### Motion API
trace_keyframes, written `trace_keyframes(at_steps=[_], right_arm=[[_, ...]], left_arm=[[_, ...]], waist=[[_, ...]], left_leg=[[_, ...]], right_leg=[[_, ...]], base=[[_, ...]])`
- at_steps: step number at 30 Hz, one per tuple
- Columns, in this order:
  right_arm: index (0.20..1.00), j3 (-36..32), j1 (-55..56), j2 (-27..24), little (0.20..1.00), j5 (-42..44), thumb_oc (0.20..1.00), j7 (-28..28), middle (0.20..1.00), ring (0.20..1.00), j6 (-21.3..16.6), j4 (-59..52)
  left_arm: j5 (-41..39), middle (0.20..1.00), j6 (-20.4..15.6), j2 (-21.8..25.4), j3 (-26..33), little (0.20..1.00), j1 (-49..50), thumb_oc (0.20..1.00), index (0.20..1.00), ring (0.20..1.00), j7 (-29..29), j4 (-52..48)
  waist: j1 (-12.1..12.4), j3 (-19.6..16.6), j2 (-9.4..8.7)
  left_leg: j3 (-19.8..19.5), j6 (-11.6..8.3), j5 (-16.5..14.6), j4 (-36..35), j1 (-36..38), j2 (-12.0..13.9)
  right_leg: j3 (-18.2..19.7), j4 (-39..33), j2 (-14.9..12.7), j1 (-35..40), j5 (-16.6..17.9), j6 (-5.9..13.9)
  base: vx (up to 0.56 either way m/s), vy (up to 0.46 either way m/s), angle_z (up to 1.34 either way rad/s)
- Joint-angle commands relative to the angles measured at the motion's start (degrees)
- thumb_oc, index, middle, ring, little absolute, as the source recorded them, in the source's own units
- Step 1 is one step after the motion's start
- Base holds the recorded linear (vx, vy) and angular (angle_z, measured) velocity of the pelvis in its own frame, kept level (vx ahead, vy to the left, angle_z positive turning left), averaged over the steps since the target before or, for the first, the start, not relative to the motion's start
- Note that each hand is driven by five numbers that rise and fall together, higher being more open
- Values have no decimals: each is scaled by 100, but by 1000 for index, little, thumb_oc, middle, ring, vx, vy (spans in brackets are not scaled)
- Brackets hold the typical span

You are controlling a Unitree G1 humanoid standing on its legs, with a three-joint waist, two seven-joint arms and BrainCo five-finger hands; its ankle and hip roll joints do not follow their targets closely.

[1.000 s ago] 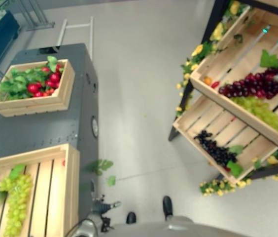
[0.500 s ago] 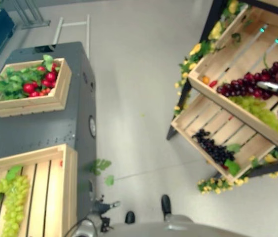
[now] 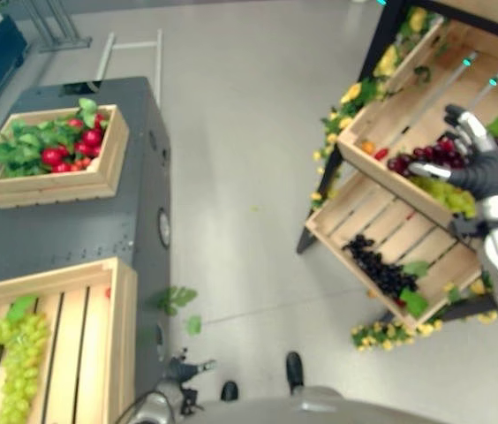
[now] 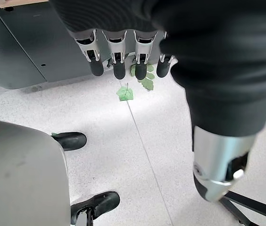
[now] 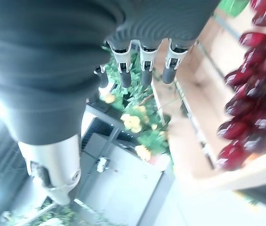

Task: Pick up the fruits from the basket on one side to the basket on the other side

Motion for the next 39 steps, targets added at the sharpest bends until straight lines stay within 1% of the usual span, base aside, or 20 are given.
trace_keyframes(at_steps=[1,4,10,17,18,19,22,24,26,28,30,31,33,34,35,36,37,38,39], right_arm=[[1000,-432,64,71,1000,255,1000,92,1000,1000,-493,-548],[1000,-395,126,158,1000,366,1000,192,1000,1000,-556,-815],[1000,-382,319,230,1000,367,1000,341,1000,1000,-564,-1212],[1000,-99,526,414,1000,509,1000,590,1000,1000,-567,-1603],[1000,46,619,546,1000,573,1000,655,1000,1000,-556,-1621],[1000,49,620,550,1000,572,1000,656,1000,1000,-556,-1622],[1000,317,762,818,1000,416,1000,648,1000,1000,-555,-1666],[1000,398,817,899,1000,407,1000,649,1000,1000,-555,-1628],[1000,479,856,930,1000,291,1000,637,1000,1000,-556,-1629],[1000,721,928,1014,1000,-191,1000,539,1000,1000,-544,-1634],[1000,755,928,1012,1000,-250,1000,527,1000,1000,-534,-1635],[1000,1004,954,1071,1000,-315,1000,544,1000,1000,-507,-1511],[1000,1107,970,1091,1000,-409,1000,553,1000,1000,-489,-1468],[1000,1328,939,1092,1000,-612,1000,535,1000,1000,-474,-1386],[1000,1332,937,1093,1000,-617,1000,531,1000,1000,-475,-1385],[1000,1583,942,1177,1000,-499,1000,576,1000,1000,-459,-1180],[1000,1584,940,1177,1000,-499,1000,576,1000,1000,-460,-1178],[1000,1770,907,1171,1000,-680,1000,570,1000,1000,-429,-1139],[1000,1859,916,1223,1000,-628,1000,552,1000,1000,-407,-1003]], left_arm=[[389,1000,-26,85,-23,1000,127,1000,1000,1000,29,463],[405,1000,-41,84,-12,1000,114,1000,1000,1000,28,460],[429,1000,-46,94,69,1000,122,1000,1000,1000,12,486],[457,1000,-75,102,118,1000,113,1000,1000,1000,0,482],[472,1000,-82,114,132,1000,118,1000,1000,1000,19,483],[473,1000,-82,118,134,1000,121,1000,1000,1000,19,483],[495,1000,-112,125,170,1000,113,1000,1000,1000,75,458],[484,1000,-126,119,175,1000,123,1000,1000,1000,99,456],[481,1000,-130,117,185,1000,119,1000,1000,1000,122,461],[510,1000,-161,108,190,1000,109,1000,1000,1000,186,432],[524,1000,-156,112,193,1000,114,1000,1000,1000,199,427],[516,1000,-169,111,174,1000,100,1000,1000,1000,251,419],[543,1000,-172,117,178,1000,105,1000,1000,1000,264,407],[546,1000,-183,122,187,1000,105,1000,1000,1000,307,399],[546,1000,-182,122,189,1000,105,1000,1000,1000,307,398],[543,1000,-207,137,163,1000,94,1000,1000,1000,385,354],[543,1000,-207,137,164,1000,94,1000,1000,1000,385,353],[584,1000,-204,160,147,1000,97,1000,1000,1000,428,319],[584,1000,-216,172,141,1000,85,1000,1000,1000,466,318]], waist=[[139,-266,-256],[133,-269,-265],[118,-292,-294],[122,-335,-344],[129,-339,-357],[127,-342,-360],[159,-340,-400],[165,-335,-409],[168,-333,-424],[200,-321,-432],[195,-320,-436],[220,-299,-443],[226,-294,-449],[260,-267,-459],[258,-266,-459],[277,-245,-469],[276,-245,-470],[304,-235,-475],[316,-228,-481]], left_leg=[[-199,61,-136,-4,-382,-271],[-200,65,-140,-4,-380,-277],[-201,67,-146,-4,-379,-280],[-207,87,-170,-4,-362,-298],[-202,94,-172,-4,-362,-304],[-202,95,-172,-4,-362,-305],[-211,115,-175,-1,-372,-330],[-216,120,-175,1,-375,-335],[-219,128,-173,1,-379,-341],[-226,151,-172,0,-392,-370],[-230,156,-173,1,-396,-376],[-230,176,-175,4,-395,-397],[-236,187,-178,7,-392,-407],[-239,214,-184,13,-394,-442],[-239,215,-184,14,-393,-442],[-237,232,-182,19,-402,-465],[-236,232,-182,19,-403,-465],[-252,251,-174,22,-411,-488],[-256,256,-170,22,-416,-498]], right_leg=[[-109,58,239,576,-1102,199],[-107,58,233,577,-1093,200],[-110,58,216,579,-1090,215],[-114,58,200,584,-1077,226],[-114,58,192,588,-1070,230],[-114,58,191,588,-1071,230],[-135,58,161,598,-1062,245],[-140,58,149,600,-1056,249],[-141,58,141,599,-1049,253],[-165,63,104,595,-1034,273],[-174,66,94,595,-1027,276],[-175,85,74,582,-1011,290],[-181,93,59,585,-1009,295],[-192,113,28,585,-998,314],[-192,113,28,586,-998,315],[-180,129,6,573,-982,328],[-180,129,5,573,-982,328],[-177,150,-18,569,-978,344],[-178,170,-27,559,-981,351]], base=[[0,0,0],[0,0,0],[0,0,0],[0,0,0],[0,0,0],[0,0,0],[0,0,0],[0,0,0],[0,0,0],[-4,47,0],[-6,21,-1],[-14,48,-1],[-12,48,0],[-8,35,1],[-17,70,0],[-9,36,0],[-12,76,0],[-8,55,0],[-8,56,0]])
